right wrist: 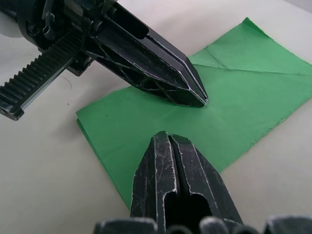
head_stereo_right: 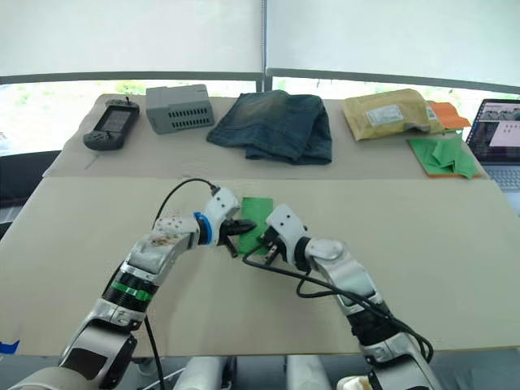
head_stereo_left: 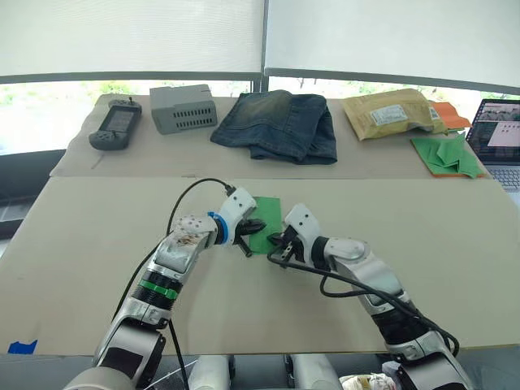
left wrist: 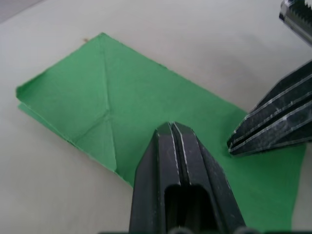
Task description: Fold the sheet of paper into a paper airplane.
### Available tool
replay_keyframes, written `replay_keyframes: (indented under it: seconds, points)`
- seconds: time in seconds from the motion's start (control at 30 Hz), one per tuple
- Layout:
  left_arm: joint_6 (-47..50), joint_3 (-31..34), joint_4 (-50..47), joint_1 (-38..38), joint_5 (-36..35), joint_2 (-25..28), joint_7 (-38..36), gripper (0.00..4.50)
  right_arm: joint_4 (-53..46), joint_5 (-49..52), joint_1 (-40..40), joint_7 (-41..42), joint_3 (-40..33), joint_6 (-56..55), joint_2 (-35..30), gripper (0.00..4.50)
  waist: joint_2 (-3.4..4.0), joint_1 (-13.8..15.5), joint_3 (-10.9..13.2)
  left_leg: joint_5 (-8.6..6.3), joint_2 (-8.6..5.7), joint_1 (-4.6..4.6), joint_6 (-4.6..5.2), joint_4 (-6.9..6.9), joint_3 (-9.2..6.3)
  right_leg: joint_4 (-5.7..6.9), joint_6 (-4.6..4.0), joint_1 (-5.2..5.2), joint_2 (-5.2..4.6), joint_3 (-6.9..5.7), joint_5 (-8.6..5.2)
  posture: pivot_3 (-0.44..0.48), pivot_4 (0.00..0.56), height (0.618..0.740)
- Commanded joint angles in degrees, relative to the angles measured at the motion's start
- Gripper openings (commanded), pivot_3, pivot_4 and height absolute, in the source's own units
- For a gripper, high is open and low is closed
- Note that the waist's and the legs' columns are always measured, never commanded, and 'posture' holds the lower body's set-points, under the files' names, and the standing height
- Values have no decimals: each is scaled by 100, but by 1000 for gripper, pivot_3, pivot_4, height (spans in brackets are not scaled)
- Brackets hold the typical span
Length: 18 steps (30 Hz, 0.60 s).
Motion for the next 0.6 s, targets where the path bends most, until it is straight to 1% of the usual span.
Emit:
replay_keyframes:
  seconds: [0.03,0.17,0.27,0.3,0.47,0.53,0.6]
  points:
    - [-198,-172,306,-70,244,53,-30,0,-171,-13,127,-131,-106,229,-48,44,0,13,0,0,-1,0,0,0,0,0,0,1,0,0,0,0,150,728]
    - [-352,-187,504,-122,268,-27,-34,0,-254,69,144,-164,-199,178,1,44,0,36,0,0,-1,4,0,1,3,-1,15,5,-1,0,-9,0,150,728]
    - [-423,-205,564,-113,265,-109,-14,0,-107,15,57,-235,-273,60,20,44,0,58,0,0,0,4,0,1,4,0,19,5,0,0,-11,0,150,728]
    - [-426,-206,555,-95,259,-126,-16,0,101,-149,-35,-275,-188,-11,-32,44,0,65,0,0,0,4,0,1,5,0,18,5,0,0,-11,0,150,728]
    - [-411,-227,455,10,263,-154,-17,0,1106,-287,-533,-475,-229,-431,205,44,0,65,-2,0,0,11,0,1,9,-1,18,10,1,0,-10,0,150,728]
    - [-359,-232,392,56,272,-132,1,0,1777,-528,-902,-560,-129,-733,226,44,1,54,-2,0,1,13,0,1,9,0,13,11,1,0,-8,0,150,728]
    - [-301,-254,322,100,279,-106,-4,0,2311,-536,-1193,-556,-202,-1009,334,44,1,53,-3,0,0,13,0,1,9,0,11,12,0,2,-6,0,150,728]
